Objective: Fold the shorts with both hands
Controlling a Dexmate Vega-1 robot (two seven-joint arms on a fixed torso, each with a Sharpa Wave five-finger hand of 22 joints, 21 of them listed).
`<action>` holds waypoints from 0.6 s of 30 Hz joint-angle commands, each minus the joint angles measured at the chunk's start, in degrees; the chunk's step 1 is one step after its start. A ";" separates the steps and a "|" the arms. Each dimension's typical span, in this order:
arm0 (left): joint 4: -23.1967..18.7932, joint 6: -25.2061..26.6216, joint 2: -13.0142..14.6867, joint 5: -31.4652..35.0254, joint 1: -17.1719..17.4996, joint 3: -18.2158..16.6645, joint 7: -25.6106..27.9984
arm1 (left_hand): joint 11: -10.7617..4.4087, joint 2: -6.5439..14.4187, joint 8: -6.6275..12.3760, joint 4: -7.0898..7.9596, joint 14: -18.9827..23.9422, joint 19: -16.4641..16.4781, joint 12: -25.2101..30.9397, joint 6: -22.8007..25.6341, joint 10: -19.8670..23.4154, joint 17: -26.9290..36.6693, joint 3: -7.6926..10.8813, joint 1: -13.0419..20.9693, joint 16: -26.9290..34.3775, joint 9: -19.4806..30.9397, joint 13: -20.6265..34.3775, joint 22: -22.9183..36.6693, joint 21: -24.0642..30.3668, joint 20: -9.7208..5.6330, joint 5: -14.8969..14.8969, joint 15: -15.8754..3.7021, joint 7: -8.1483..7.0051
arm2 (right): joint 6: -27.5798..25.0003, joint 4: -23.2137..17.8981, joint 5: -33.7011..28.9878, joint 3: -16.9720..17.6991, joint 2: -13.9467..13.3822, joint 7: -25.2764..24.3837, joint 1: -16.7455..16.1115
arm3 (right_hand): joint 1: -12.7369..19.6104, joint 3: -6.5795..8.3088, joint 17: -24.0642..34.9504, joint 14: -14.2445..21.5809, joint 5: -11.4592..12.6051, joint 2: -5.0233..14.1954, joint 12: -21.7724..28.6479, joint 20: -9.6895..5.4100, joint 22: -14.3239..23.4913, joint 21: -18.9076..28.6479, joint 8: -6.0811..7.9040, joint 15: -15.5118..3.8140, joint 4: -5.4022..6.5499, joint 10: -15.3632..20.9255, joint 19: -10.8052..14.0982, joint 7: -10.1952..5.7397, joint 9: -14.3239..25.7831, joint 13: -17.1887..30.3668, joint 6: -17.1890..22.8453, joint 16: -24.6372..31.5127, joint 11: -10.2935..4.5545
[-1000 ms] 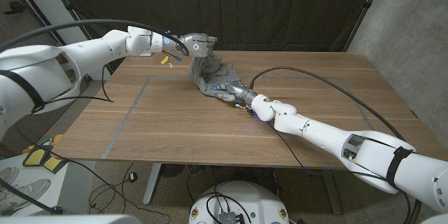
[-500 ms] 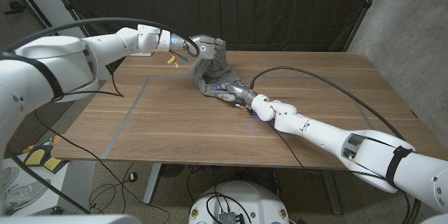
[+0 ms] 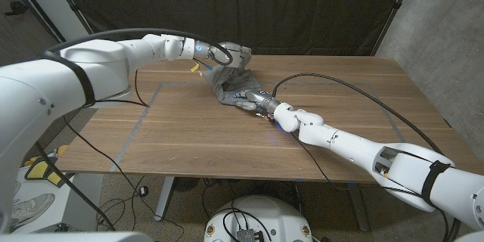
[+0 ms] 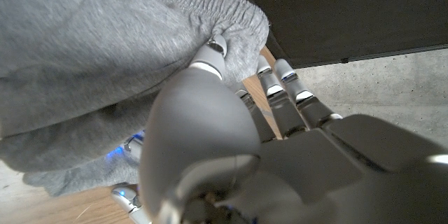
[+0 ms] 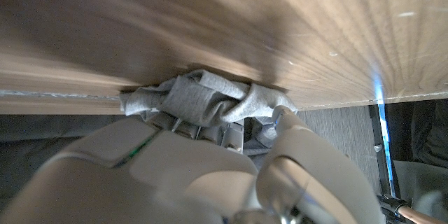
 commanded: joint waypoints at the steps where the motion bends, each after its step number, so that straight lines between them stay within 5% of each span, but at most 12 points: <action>1: -0.78 -2.24 -1.68 -5.60 2.09 0.37 0.52 | 0.03 0.78 -0.26 0.39 0.99 0.41 -0.06 -0.63 -0.11 0.08 0.27 -0.08 0.22 0.06 0.29 0.17 0.34 -0.52 0.09 -9.67 0.15 | 0.33 -0.96 -0.74 0.07 -0.70 0.52 -0.05 | -0.78 0.15 0.08 0.21 0.39 -0.01 -0.01 0.51 0.13 0.58 -0.02 -2.85 -0.19 0.34 0.13 -0.10 0.06 0.14 0.19 0.48 -0.11; 10: -9.91 -7.02 3.38 -7.09 3.90 -4.09 0.52 | -0.01 1.01 -1.95 0.90 1.94 0.73 -0.20 -3.25 -0.23 -0.05 0.26 -0.57 0.08 -0.39 0.36 0.04 0.85 -0.66 -0.67 -9.75 0.31 | 0.29 -1.54 -1.46 -0.04 -0.88 1.09 0.19 | -0.83 0.18 0.08 0.20 0.40 0.00 -0.01 0.49 0.13 0.59 -0.03 -2.83 -0.25 0.33 0.11 -0.17 0.06 0.14 0.17 0.48 -0.10; 15: -12.62 -9.12 5.14 -7.95 5.31 -6.04 0.52 | 0.14 1.35 -7.98 1.39 3.22 1.49 -0.43 -10.71 0.17 -0.33 0.81 -1.40 -0.19 -1.03 -0.51 -0.29 1.84 -1.25 -2.84 -9.74 0.28 | 0.30 -1.92 -1.51 0.03 -0.90 1.73 0.33 | -0.88 0.21 0.07 0.22 0.40 0.00 -0.02 0.52 0.13 0.60 -0.04 -2.84 -0.30 0.30 0.11 -0.23 0.06 0.14 0.15 0.49 -0.11; 18: -15.61 -10.03 7.05 -9.01 5.82 -5.99 -1.63 | 0.47 0.07 -12.78 3.96 3.19 2.00 -2.04 -14.56 -3.39 -1.02 -0.92 -6.95 -1.05 -1.17 -3.20 -0.70 2.21 -1.21 -5.91 -9.70 -0.15 | 0.42 -2.21 -1.26 0.08 -1.06 2.81 0.54 | -0.92 0.23 0.06 0.31 0.41 -0.01 -0.05 0.57 0.13 0.68 -0.12 -2.70 -0.32 0.23 0.26 -0.39 0.06 0.14 -0.06 0.52 -0.09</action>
